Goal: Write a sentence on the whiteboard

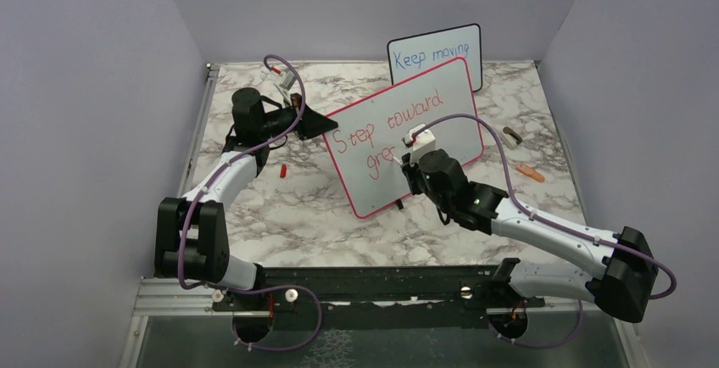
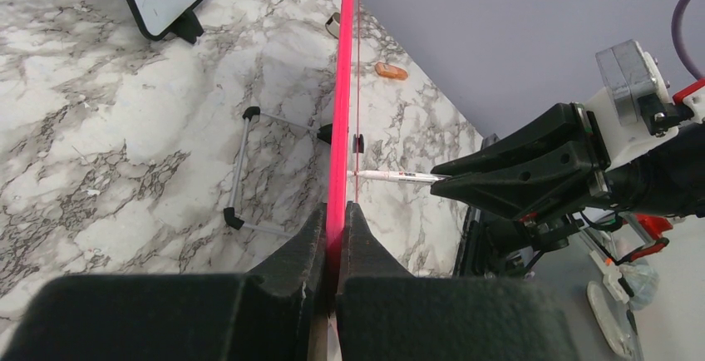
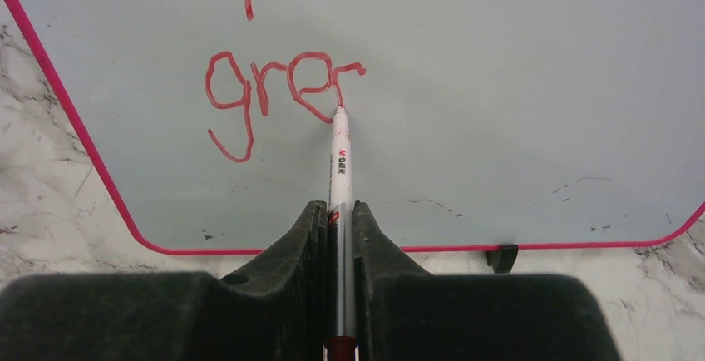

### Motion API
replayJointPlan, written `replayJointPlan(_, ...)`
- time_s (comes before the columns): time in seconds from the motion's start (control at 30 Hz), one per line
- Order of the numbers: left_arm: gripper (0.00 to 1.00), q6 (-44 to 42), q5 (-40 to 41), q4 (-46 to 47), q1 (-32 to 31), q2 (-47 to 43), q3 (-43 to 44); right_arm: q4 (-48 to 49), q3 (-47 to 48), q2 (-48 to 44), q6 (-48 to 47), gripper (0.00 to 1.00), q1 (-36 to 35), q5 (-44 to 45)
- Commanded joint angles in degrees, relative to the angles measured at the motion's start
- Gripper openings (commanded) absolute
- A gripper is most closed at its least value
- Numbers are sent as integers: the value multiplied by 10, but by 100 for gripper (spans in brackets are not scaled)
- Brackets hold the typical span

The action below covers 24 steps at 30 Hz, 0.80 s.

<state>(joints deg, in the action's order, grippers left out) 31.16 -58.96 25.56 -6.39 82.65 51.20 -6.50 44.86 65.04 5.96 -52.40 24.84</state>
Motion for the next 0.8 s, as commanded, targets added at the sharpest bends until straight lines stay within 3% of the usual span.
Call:
replayJointPlan(0.0, 0, -11, -8, -33, 0, 13, 2, -21, -10, -11, 6, 0, 2, 1)
replayJointPlan(0.33, 0, -12, -9, -33, 0, 14, 2, 2, -7, -11, -2, 0, 2, 48)
replayJointPlan(0.77, 0, -12, -11, -33, 0, 13, 3, 42, 9, 2, -18, 0, 3, 45)
